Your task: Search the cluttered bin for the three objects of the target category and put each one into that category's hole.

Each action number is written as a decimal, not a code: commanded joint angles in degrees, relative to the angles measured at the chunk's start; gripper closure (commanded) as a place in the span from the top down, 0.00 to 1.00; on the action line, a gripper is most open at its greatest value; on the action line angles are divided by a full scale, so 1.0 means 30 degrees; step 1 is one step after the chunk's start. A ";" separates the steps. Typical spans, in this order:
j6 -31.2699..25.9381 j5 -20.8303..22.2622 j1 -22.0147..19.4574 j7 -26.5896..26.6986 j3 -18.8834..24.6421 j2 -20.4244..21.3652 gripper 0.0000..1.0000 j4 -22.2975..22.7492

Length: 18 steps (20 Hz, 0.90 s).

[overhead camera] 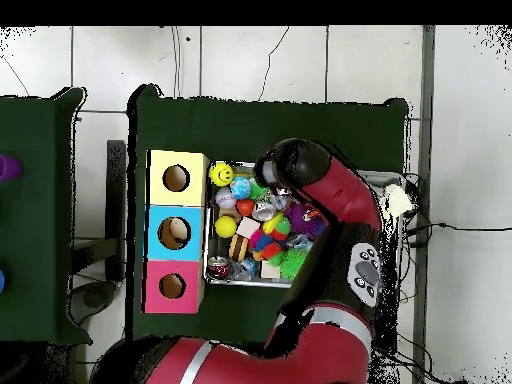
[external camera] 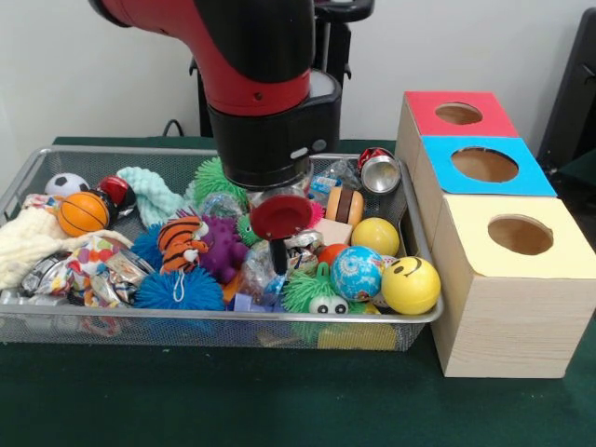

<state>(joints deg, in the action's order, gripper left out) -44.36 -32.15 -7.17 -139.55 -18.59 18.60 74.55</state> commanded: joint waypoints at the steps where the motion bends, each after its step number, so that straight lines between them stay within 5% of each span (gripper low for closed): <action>1: -0.2965 0.3009 -0.0712 -0.0671 -0.1290 0.0379 0.00 -0.0731; 6: -0.0216 0.6056 -0.1796 0.3141 -0.1757 0.2227 0.00 0.2266; 10: 0.0081 0.8718 -0.3116 0.5611 -0.1843 0.4854 0.00 0.4703; 14: 0.2281 1.0352 -0.4289 0.5805 -0.1059 0.7171 0.00 0.7728; 18: 0.4602 1.2168 -0.6202 0.6010 0.0639 0.7076 0.00 0.8986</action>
<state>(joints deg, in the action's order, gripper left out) -39.31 -3.88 -20.61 -138.70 -23.93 35.65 87.73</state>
